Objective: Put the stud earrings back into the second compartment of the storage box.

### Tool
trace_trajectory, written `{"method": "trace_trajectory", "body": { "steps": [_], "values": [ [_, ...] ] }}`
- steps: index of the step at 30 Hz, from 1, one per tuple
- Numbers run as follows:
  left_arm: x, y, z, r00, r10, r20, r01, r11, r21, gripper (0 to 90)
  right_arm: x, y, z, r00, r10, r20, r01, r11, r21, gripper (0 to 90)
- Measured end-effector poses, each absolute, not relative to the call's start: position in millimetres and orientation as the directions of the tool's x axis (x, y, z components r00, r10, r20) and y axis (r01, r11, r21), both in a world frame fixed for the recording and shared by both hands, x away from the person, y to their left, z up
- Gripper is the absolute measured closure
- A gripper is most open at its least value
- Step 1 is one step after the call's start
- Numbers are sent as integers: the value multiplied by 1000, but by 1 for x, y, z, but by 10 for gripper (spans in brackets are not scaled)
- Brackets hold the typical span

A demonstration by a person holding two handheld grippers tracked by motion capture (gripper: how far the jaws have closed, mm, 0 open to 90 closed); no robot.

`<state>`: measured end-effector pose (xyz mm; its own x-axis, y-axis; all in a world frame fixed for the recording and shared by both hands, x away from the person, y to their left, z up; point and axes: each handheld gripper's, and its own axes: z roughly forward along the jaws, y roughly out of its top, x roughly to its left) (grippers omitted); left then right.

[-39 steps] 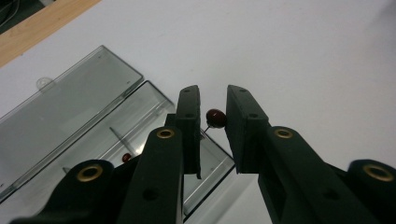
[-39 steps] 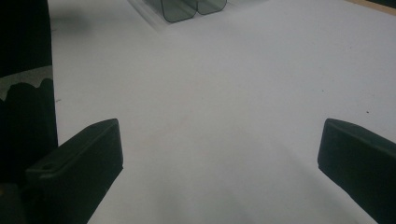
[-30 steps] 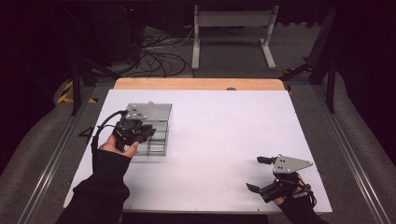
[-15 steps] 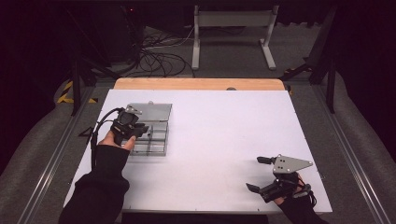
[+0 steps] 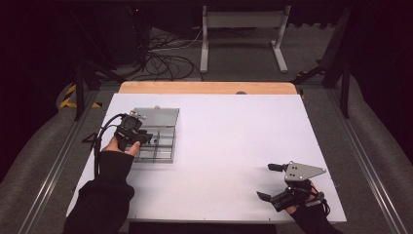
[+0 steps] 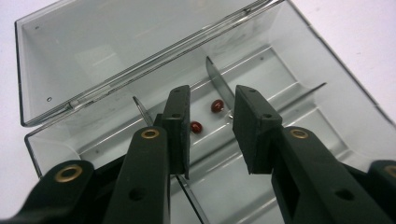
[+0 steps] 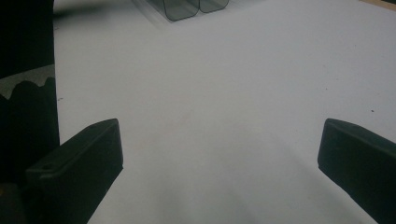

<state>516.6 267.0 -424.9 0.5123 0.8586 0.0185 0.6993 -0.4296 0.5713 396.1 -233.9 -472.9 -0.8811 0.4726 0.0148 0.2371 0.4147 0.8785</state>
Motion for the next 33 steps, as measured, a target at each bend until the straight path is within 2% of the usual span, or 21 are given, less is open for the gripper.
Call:
{"method": "trace_trajectory", "body": {
  "steps": [5, 9, 18, 20, 24, 27, 31, 33],
  "values": [
    [497, 268, -413, 541, 841, -11, 649, -409, 642, 620, 396, -234, -473, -880, 475, 12, 237, 415, 879, 5],
    [477, 266, -401, 587, 809, 13, 575, -429, 697, 528, 396, -234, -473, -879, 476, 13, 236, 412, 880, 4],
    [426, 256, -386, 671, 741, 28, 445, -433, 784, 406, 396, -234, -472, -880, 475, 11, 233, 412, 881, 4],
    [418, 257, -388, 679, 733, 28, 426, -425, 798, 386, 396, -234, -472, -880, 475, 10, 232, 413, 881, 3],
    [396, 264, -401, 713, 700, -42, 407, -365, 837, 349, 395, -234, -472, -880, 475, 11, 233, 411, 881, 3],
    [379, 268, -417, 719, 694, -35, 381, -352, 855, 301, 395, -233, -473, -880, 475, 13, 235, 412, 880, 3],
    [364, 274, -436, 726, 688, -2, 336, -352, 874, 294, 395, -233, -473, -879, 476, 13, 236, 413, 880, 2],
    [363, 277, -441, 736, 677, -28, 340, -333, 879, 279, 395, -233, -473, -880, 475, 13, 235, 411, 881, 2]
  ]
}}
